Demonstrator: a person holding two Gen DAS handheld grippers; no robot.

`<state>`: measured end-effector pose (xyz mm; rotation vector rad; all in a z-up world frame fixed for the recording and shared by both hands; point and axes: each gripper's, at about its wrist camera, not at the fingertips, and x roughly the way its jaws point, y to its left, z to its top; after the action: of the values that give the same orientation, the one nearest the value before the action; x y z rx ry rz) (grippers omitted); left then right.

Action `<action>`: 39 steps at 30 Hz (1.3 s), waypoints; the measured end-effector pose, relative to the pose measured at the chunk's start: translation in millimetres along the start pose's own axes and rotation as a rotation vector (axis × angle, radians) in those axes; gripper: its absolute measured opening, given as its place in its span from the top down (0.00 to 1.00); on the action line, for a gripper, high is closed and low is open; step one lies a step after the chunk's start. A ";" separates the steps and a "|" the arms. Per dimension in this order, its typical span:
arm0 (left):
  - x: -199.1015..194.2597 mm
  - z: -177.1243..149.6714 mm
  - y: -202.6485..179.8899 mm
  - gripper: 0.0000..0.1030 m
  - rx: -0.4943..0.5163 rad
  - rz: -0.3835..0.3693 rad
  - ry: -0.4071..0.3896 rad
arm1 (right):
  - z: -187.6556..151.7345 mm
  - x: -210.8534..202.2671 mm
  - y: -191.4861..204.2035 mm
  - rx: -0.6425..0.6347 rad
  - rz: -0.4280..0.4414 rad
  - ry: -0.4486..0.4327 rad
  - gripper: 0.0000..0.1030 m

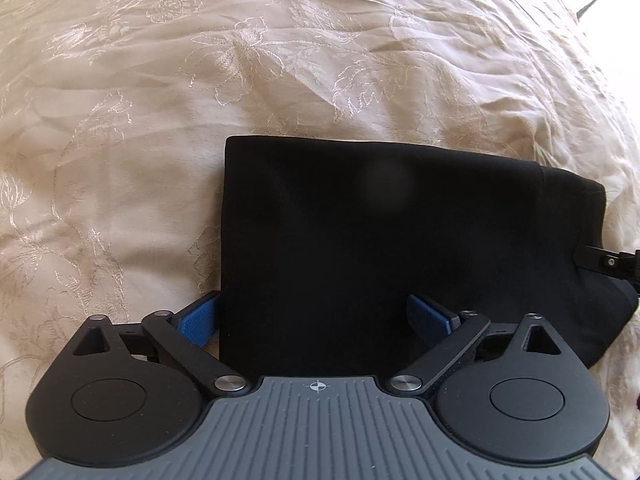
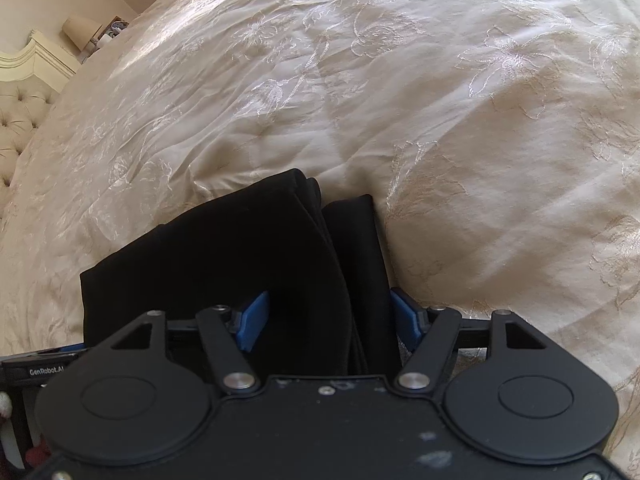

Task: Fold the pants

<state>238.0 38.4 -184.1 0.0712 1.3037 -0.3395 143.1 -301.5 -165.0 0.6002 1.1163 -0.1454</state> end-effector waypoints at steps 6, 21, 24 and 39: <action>-16.9 -6.3 -0.8 0.69 -0.009 -0.001 -0.061 | 0.5 -3.4 6.7 -0.032 -0.022 0.010 0.38; -96.6 -25.9 -3.6 0.87 -0.037 0.071 -0.201 | -18.0 -56.4 40.4 0.000 0.040 -0.081 0.76; -113.0 -36.5 27.9 0.87 -0.093 0.078 -0.211 | -27.5 -54.8 66.7 -0.043 0.062 -0.059 0.76; -194.6 -103.6 277.2 0.87 -0.339 0.273 -0.226 | -111.3 23.3 341.1 -0.325 0.260 0.115 0.77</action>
<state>177.3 366.3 -64.9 -0.0736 1.0942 0.1069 201.3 45.1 -89.3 0.4607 1.1319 0.2936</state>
